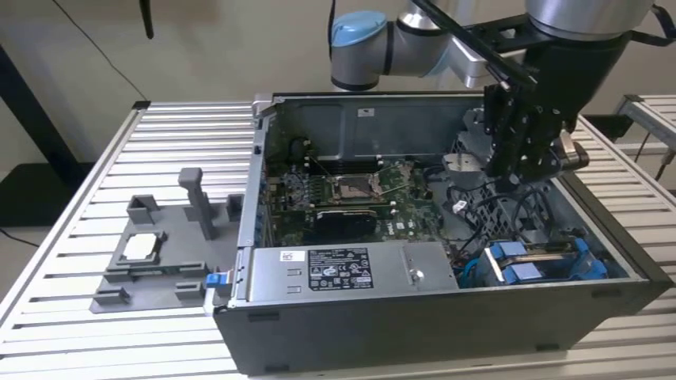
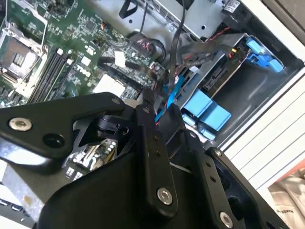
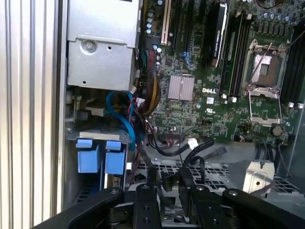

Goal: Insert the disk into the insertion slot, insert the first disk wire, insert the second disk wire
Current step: 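Insert the second disk wire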

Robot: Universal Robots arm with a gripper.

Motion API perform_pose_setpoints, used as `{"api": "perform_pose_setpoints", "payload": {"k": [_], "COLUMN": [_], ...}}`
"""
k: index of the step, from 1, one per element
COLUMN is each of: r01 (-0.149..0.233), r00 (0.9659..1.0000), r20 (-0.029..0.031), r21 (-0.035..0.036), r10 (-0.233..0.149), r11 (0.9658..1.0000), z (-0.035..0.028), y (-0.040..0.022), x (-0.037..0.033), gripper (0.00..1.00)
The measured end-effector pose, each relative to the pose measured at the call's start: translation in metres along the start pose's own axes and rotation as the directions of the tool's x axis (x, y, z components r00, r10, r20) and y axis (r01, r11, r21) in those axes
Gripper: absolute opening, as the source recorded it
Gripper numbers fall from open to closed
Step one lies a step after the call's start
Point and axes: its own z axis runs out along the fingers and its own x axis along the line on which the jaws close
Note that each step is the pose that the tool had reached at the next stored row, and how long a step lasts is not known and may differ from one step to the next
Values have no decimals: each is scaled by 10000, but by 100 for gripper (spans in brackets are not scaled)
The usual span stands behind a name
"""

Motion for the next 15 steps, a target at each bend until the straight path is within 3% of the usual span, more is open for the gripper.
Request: {"api": "perform_pose_setpoints", "payload": {"k": [6, 9, 11, 15], "r01": [48, 60, 62, 64], "r00": [9996, 9990, 9989, 9989], "r20": [-291, -437, -468, -474], "r21": [-35, -64, -68, -73], "r10": [-49, -63, -65, -68], "r11": [10000, 10000, 10000, 10000], "z": [16, 17, 18, 19], "y": [-19, -24, -25, -55], "x": [-20, -24, -24, -22], "gripper": [33, 18, 16, 16]}}
